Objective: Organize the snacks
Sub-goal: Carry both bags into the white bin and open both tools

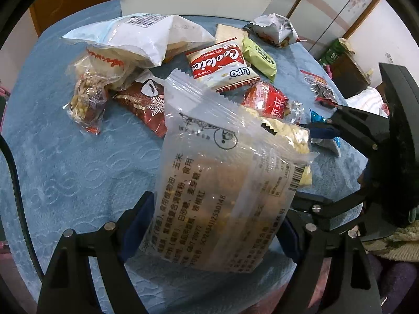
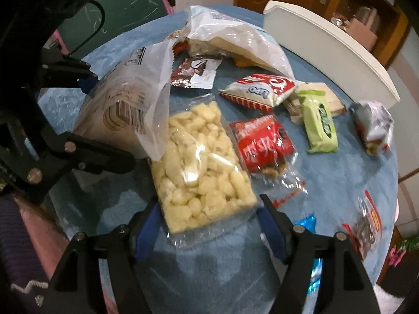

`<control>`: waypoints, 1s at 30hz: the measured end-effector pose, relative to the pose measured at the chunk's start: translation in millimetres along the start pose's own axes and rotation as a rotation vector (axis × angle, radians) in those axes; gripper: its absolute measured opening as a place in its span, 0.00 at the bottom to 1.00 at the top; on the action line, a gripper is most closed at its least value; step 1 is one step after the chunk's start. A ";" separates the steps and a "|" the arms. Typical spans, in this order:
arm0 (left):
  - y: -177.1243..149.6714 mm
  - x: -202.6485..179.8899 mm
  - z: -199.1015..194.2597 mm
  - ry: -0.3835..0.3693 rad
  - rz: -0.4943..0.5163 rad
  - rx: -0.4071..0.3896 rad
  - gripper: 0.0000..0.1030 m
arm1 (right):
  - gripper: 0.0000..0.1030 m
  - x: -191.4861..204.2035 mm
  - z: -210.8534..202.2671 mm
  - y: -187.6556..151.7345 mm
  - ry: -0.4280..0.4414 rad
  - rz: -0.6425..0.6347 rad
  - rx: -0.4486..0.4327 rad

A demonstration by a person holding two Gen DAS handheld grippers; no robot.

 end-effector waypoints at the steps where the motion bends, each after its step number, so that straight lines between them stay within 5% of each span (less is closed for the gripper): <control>1: 0.3 0.0 0.6 0.001 0.000 0.001 0.81 | 0.71 -0.1 1.5 2.6 0.004 -0.006 -0.004; 6: 0.5 1.3 3.1 0.005 -0.015 0.003 0.81 | 0.75 7.5 7.1 12.9 -0.029 -0.051 -0.049; 8: 0.0 0.8 1.3 0.019 -0.015 -0.005 0.81 | 0.69 9.2 5.8 13.3 -0.047 -0.049 -0.072; 17: 14.6 -11.3 -44.1 0.064 0.000 -0.111 0.80 | 0.67 -2.8 -37.9 7.3 -0.063 0.091 -0.167; 23: 59.9 -22.6 -101.3 0.076 0.016 -0.226 0.80 | 0.67 -30.9 -105.0 32.2 -0.154 0.146 -0.314; 30: 148.6 -43.4 -172.9 0.195 0.098 -0.400 0.80 | 0.67 -86.4 -179.2 93.8 -0.186 0.264 -0.462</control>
Point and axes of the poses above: each gripper's, at about its wrist camera, not at the fingertips, and z roughly the way its jaws point, x to its left, y to its top, the point moved 2 cm from there along z, roughly the way its jaws point, and after that the axes turned 5 degrees about -x, right-handed, at the moved point
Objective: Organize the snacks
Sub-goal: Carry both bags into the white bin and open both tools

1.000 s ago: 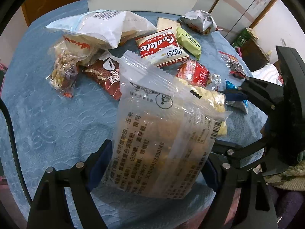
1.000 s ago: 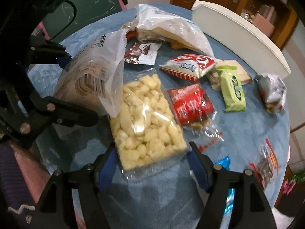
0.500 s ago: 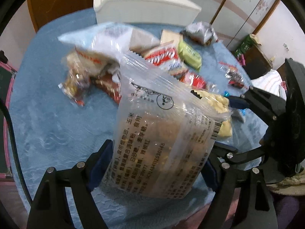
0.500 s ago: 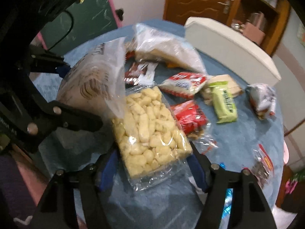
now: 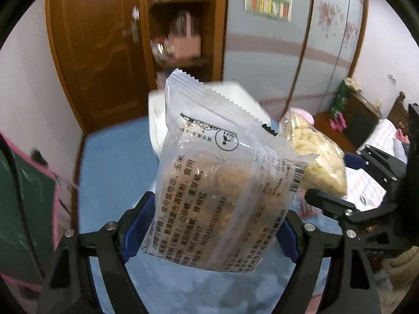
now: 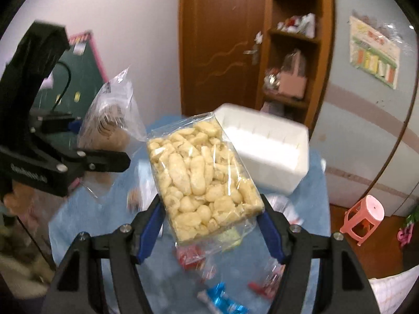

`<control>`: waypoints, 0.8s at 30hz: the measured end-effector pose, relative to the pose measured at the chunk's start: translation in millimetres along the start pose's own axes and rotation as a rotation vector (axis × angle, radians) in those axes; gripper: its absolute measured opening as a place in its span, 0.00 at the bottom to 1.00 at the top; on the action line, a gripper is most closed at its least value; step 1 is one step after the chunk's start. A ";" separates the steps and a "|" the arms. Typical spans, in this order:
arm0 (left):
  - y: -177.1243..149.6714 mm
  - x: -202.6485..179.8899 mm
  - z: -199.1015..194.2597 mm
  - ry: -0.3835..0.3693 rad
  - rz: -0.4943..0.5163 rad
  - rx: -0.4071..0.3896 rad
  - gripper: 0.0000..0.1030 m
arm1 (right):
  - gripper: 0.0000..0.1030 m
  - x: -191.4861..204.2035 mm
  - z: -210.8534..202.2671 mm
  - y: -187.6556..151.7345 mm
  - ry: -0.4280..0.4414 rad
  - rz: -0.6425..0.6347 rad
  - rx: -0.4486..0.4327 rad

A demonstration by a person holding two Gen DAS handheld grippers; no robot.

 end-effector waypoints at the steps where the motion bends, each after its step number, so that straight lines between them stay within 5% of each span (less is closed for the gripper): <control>1: 17.6 2.0 -0.2 0.015 0.000 -0.023 0.80 | 0.67 -7.0 -0.2 18.0 -0.014 0.005 -0.018; 7: 97.7 17.9 22.0 0.085 -0.018 -0.117 0.80 | 0.67 -53.7 21.9 95.8 -0.120 0.075 -0.062; 12: 144.2 27.1 84.8 0.136 -0.010 -0.142 0.80 | 0.67 -96.2 65.7 131.6 -0.185 0.142 -0.016; 15: 156.7 35.6 129.1 0.170 -0.014 -0.147 0.80 | 0.67 -108.9 96.9 129.4 -0.217 0.165 0.021; 24: 154.8 70.1 267.7 0.204 -0.113 0.021 0.80 | 0.67 -129.5 188.8 86.0 -0.239 0.244 0.166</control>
Point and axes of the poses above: each gripper's, at about its wrist camera, not at the fingertips, and z roughly the way its jaws point, x to its left, y to its top, the point moved 2 cm from there along z, roughly the way its jaws point, and after that the axes turned 5 degrees about -x, right-handed, at the moved point
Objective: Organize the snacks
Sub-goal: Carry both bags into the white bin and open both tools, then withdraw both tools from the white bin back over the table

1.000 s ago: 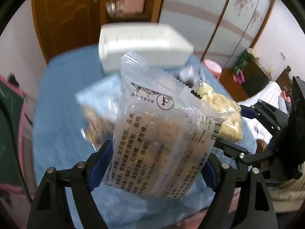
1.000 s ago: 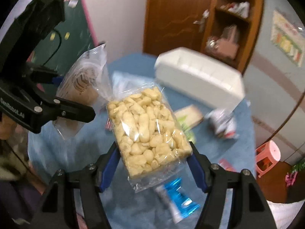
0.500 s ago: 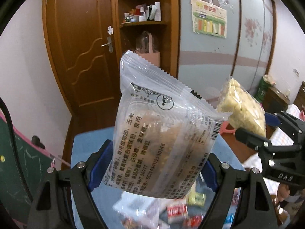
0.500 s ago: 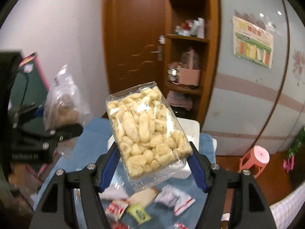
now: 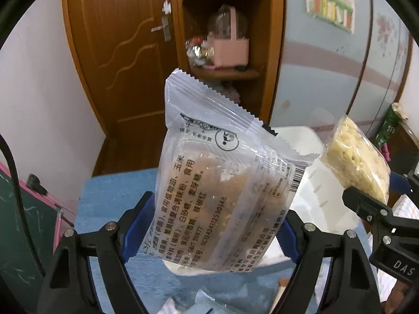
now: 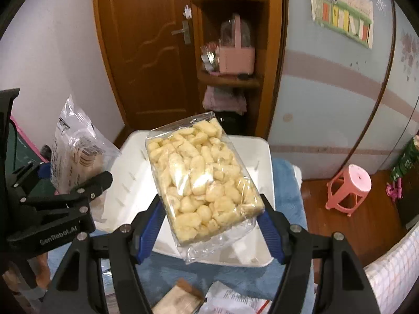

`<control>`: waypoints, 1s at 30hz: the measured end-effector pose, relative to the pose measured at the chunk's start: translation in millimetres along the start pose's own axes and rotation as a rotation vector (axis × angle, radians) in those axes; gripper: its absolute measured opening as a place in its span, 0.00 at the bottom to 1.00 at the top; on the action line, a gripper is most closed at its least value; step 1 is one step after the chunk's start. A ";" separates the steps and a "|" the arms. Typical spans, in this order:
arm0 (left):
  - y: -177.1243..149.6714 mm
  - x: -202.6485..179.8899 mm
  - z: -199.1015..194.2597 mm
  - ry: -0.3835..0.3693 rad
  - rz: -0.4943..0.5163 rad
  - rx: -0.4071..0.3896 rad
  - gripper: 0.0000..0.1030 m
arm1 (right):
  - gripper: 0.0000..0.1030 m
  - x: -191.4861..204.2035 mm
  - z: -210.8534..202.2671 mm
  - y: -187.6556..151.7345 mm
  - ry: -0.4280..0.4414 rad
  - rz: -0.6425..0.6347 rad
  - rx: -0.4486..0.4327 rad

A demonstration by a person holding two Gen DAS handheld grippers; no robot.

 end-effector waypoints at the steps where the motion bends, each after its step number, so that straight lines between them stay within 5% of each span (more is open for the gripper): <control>1: -1.0 0.6 9.4 0.014 -0.005 0.010 0.80 | 0.67 -1.3 7.8 -2.0 -0.006 0.004 0.014; 5: -9.3 -1.9 42.8 0.077 0.003 0.051 0.80 | 0.67 -8.1 38.2 -14.0 -0.025 0.019 0.068; 14: -27.1 -5.0 50.5 0.005 0.012 0.088 0.85 | 0.69 -36.2 71.6 -27.6 0.033 0.173 0.168; 16: -29.7 -6.1 55.3 -0.012 0.009 0.124 0.91 | 0.80 -37.4 66.4 -28.1 0.016 0.165 0.141; 18: -30.3 -8.2 50.6 -0.018 0.010 0.115 1.00 | 0.95 -37.5 62.5 -27.1 0.014 0.158 0.121; 30: -25.4 -10.5 -22.3 -0.021 0.044 0.028 1.00 | 0.96 -33.0 17.3 -28.1 0.004 0.133 0.085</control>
Point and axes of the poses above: each gripper's, at about its wrist camera, not at the fingertips, and z roughly the way its jaws point, x to its left, y to its top, the point moved 2 cm from there along z, roughly the way its jaws point, and after that the axes turned 5 degrees about -x, right-handed, at the moved point
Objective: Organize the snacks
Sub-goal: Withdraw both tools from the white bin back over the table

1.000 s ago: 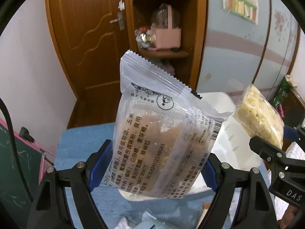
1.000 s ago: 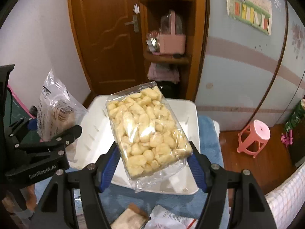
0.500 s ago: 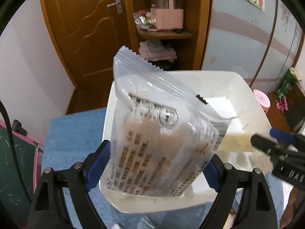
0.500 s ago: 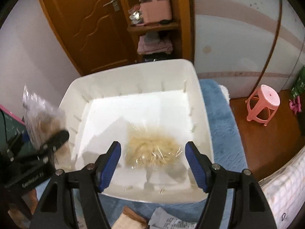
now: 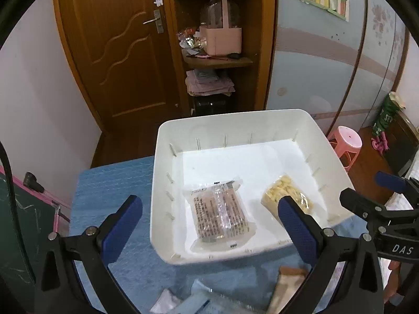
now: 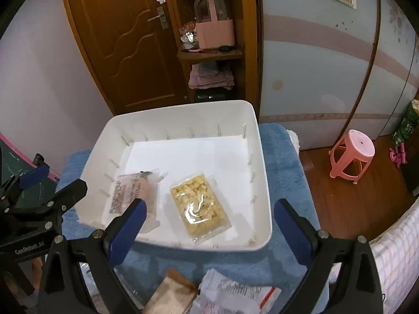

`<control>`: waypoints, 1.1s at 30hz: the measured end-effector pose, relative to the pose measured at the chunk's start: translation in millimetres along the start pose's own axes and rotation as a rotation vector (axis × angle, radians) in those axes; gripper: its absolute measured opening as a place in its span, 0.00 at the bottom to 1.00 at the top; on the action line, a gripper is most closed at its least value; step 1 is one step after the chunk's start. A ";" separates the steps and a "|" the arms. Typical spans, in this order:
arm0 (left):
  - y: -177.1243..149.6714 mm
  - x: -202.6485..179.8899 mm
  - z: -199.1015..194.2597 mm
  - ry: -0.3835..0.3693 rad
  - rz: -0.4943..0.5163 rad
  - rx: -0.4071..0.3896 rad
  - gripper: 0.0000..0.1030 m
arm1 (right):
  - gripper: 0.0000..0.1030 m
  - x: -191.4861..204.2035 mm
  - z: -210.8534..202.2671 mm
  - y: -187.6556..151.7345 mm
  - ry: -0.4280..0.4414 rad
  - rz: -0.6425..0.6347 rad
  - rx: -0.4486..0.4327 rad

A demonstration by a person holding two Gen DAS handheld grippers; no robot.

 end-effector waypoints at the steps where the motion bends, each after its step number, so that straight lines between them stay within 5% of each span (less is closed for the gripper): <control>1: -0.8 0.5 -7.2 0.001 0.001 -0.001 1.00 | 0.96 1.2 -5.9 -0.5 0.001 -0.004 -0.003; 18: -26.4 -4.7 -148.6 -0.048 0.054 -0.059 1.00 | 0.96 29.0 -128.3 -12.8 0.028 -0.060 -0.100; 33: -57.3 28.3 -208.8 -0.003 -0.046 -0.071 1.00 | 0.96 39.3 -215.3 -39.0 0.085 -0.103 -0.248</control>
Point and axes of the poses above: each gripper's, at about its wrist camera, not at the fingertips, and z roughly the way its jaws point, x to its left, y to its top, the point moved 2 cm from there along z, roughly the way its jaws point, and after that the axes turned 5 degrees about -x, right-handed, at the moved point
